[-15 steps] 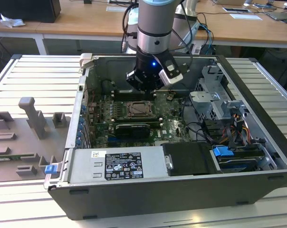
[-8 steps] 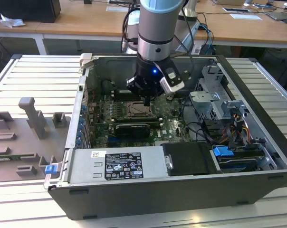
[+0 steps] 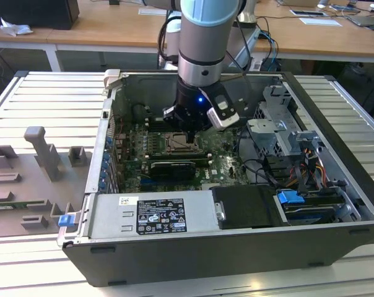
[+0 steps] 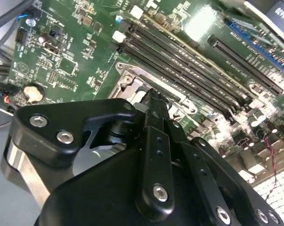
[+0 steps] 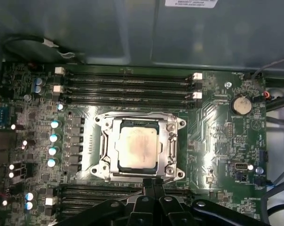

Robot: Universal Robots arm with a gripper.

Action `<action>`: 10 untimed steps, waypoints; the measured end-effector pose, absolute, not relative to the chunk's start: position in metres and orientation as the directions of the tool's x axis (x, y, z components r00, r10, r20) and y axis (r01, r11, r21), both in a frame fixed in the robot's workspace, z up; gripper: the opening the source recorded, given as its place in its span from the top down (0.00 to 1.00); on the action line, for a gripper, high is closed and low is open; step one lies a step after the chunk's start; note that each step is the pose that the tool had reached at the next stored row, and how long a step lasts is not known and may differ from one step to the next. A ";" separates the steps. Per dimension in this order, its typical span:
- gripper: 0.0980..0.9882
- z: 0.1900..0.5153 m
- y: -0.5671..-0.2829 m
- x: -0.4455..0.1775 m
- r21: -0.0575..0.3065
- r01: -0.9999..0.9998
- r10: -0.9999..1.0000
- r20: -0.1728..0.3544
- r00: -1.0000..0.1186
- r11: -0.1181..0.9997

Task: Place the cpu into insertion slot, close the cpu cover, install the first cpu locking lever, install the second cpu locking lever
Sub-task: 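Install the second cpu locking lever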

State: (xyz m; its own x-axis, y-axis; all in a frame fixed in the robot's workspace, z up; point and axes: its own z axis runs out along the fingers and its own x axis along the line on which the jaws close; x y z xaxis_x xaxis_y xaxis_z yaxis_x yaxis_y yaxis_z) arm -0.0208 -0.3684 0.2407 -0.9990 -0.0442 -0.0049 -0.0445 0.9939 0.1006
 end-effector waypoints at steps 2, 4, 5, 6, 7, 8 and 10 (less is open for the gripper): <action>0.99 0.240 -0.371 -0.025 0.101 -0.047 -0.046 -0.005 -0.999 0.994; 0.99 0.239 -0.374 -0.028 0.102 -0.049 -0.049 -0.005 -0.999 0.994; 0.99 0.239 -0.375 -0.030 0.103 -0.050 -0.050 -0.005 -0.999 0.993; 0.99 0.238 -0.377 -0.033 0.104 -0.051 -0.051 -0.005 -0.999 0.993; 0.99 0.238 -0.377 -0.040 0.104 -0.051 -0.051 -0.005 -0.999 0.993; 0.99 0.238 -0.377 -0.044 0.104 -0.052 -0.052 -0.005 -0.999 0.993; 0.99 0.237 -0.377 -0.050 0.105 -0.053 -0.053 -0.005 -0.999 0.993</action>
